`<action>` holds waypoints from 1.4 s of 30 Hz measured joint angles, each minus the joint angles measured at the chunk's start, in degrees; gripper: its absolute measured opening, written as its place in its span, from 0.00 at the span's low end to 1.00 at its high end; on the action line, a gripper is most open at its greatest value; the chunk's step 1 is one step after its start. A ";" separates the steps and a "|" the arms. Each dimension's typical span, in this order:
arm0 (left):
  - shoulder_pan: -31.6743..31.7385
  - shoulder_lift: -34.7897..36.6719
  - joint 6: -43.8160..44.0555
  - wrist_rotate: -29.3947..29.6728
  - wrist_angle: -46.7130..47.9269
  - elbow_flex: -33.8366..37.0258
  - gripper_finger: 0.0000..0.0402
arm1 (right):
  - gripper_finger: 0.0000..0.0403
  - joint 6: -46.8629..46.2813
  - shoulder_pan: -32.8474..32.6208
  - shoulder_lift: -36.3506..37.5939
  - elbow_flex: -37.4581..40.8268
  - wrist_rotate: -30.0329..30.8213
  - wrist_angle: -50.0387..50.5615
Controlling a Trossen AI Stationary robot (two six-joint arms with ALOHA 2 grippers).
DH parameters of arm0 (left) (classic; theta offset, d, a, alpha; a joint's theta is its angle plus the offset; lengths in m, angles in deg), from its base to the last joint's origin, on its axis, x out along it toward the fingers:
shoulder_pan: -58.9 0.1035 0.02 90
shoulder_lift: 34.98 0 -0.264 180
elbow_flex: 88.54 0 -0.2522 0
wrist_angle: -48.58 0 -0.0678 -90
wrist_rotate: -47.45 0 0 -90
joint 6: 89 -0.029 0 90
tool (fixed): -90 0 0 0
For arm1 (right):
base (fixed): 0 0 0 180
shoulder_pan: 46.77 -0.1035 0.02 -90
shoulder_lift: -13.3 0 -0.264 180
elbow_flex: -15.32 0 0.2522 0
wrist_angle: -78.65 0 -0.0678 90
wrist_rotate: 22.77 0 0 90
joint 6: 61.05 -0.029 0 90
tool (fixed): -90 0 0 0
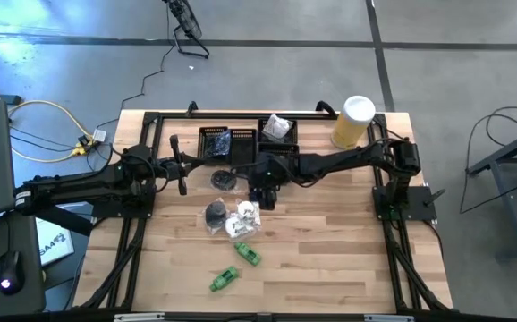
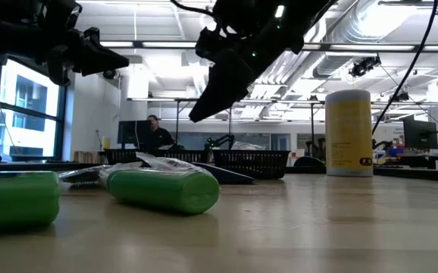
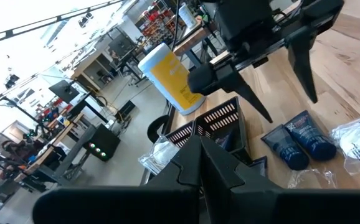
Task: Pick & Place Travel size toiletries
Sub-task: Put the blue shave cream into the bottom black bin
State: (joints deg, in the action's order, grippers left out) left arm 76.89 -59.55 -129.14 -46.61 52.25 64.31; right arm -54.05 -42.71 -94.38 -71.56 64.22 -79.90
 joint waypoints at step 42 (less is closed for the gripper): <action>-0.01 -0.01 1.00 -0.02 1.29 -0.04 0.00 | 0.37 -1.18 0.59 -5.25 0.00 -3.54 3.66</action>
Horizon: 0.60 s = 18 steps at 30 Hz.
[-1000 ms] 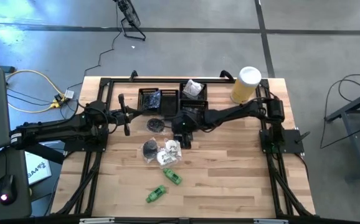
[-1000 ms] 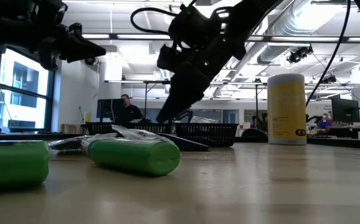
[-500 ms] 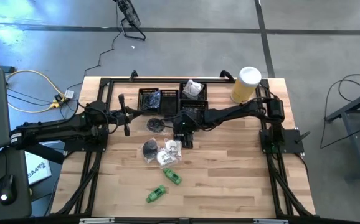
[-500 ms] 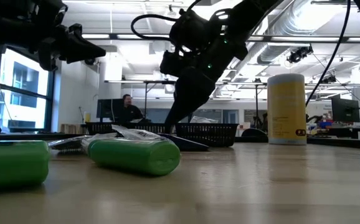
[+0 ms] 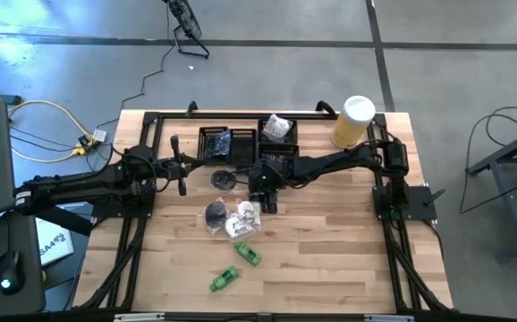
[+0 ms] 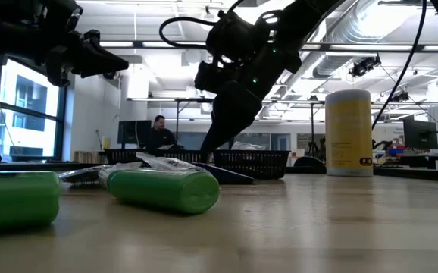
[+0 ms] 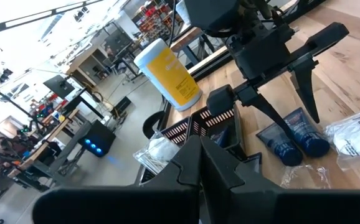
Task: Pick & Place Travel size toiletries
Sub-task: Put the blue shave cream into the bottom black bin
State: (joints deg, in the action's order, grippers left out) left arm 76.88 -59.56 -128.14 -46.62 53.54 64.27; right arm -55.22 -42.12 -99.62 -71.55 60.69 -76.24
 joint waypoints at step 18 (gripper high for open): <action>0.02 0.00 0.14 0.00 0.00 0.00 0.00 | 0.42 1.09 -0.15 -0.12 0.02 0.57 -1.14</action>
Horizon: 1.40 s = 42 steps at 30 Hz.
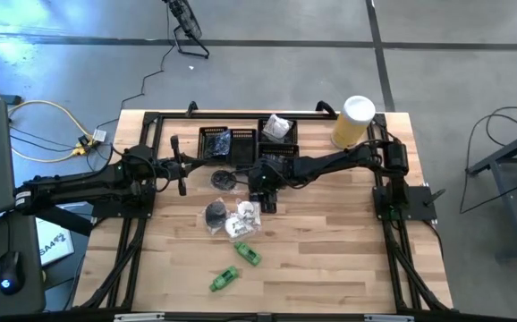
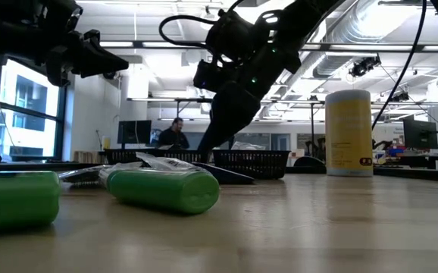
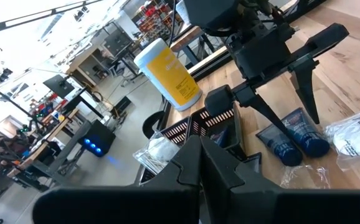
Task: Pick & Place Travel size toiletries
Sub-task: Put the blue shave cream into the bottom black bin
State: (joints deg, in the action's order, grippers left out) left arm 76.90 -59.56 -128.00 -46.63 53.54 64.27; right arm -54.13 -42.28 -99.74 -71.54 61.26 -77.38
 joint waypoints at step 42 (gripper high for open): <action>-0.01 0.00 0.28 0.02 1.75 0.04 0.00 | 0.32 -1.07 0.87 -2.51 -0.02 1.34 -1.73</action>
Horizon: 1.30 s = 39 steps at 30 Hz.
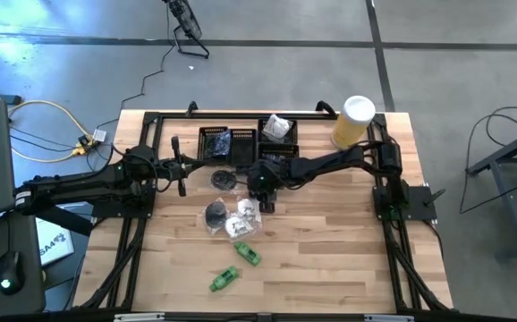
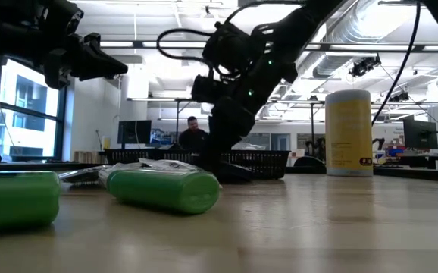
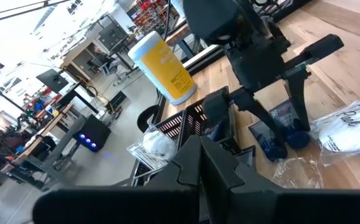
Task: Pick & Place Travel size toiletries
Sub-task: Put the blue shave cream into the bottom black bin
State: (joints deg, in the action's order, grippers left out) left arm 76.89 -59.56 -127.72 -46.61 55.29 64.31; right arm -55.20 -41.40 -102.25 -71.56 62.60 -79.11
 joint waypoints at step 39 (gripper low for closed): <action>0.01 0.00 0.02 0.02 0.28 0.00 0.00 | 0.32 2.97 13.16 11.49 0.02 4.30 11.18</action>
State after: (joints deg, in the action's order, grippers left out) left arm 76.90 -59.56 -127.70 -46.58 55.57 64.31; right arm -52.23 -28.24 -90.77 -71.54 66.90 -67.93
